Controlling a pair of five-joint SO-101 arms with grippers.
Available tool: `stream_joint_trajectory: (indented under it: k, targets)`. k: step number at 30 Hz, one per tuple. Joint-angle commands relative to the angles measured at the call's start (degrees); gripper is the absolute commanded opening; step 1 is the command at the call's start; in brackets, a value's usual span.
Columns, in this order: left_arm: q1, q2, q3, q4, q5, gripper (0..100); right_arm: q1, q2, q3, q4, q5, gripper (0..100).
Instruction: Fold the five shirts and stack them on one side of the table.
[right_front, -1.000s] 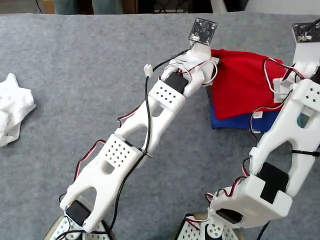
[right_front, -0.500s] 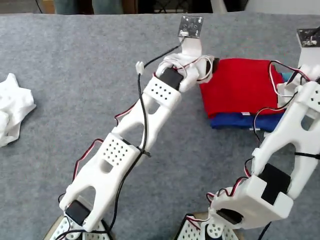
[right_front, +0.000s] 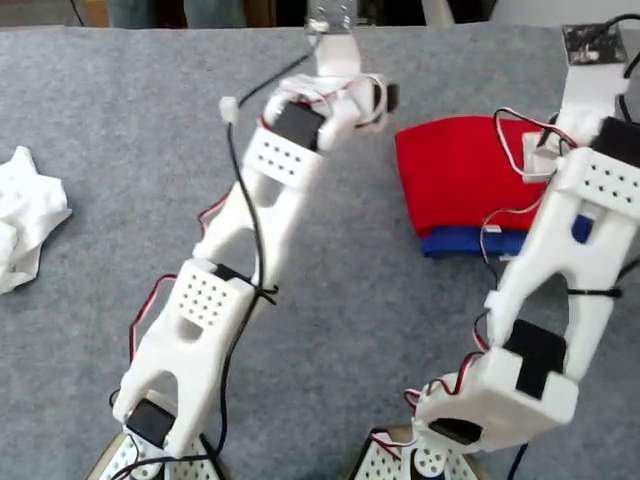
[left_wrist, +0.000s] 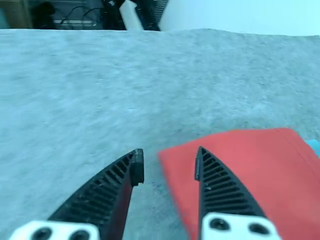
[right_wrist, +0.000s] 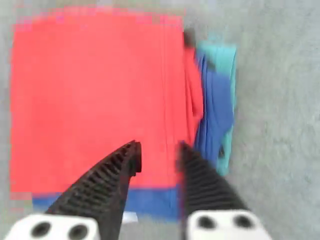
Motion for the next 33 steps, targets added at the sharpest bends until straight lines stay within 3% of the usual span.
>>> stream_joint_trajectory:
  k: [1, 6, 11, 21, 29, 33]
  targets:
    - [-2.95, -5.8, -3.74, 6.42, -5.27, 17, -0.79, 5.32, -2.51, -6.42, -2.81, 1.5]
    - [-6.64, -8.53, -3.74, 19.96, -18.2, 5, 0.44, 17.71, -2.77, -10.46, -2.81, 1.5]
    - [-12.79, -11.43, -3.82, 30.77, -20.04, 7, 1.67, 25.01, -3.91, -11.16, -2.46, 1.5]
    - [-34.59, -24.09, 1.19, 31.12, -22.95, 16, -5.1, 19.21, -23.52, 8.44, -2.73, 1.8]
    - [-63.43, -39.47, 32.13, 30.68, -32.97, 16, -10.46, 16.04, -37.23, 18.99, -2.46, 1.8]
    - [-75.74, -39.82, 49.01, 19.96, -35.6, 16, -12.31, 15.96, -41.8, 23.74, -2.37, 1.8]
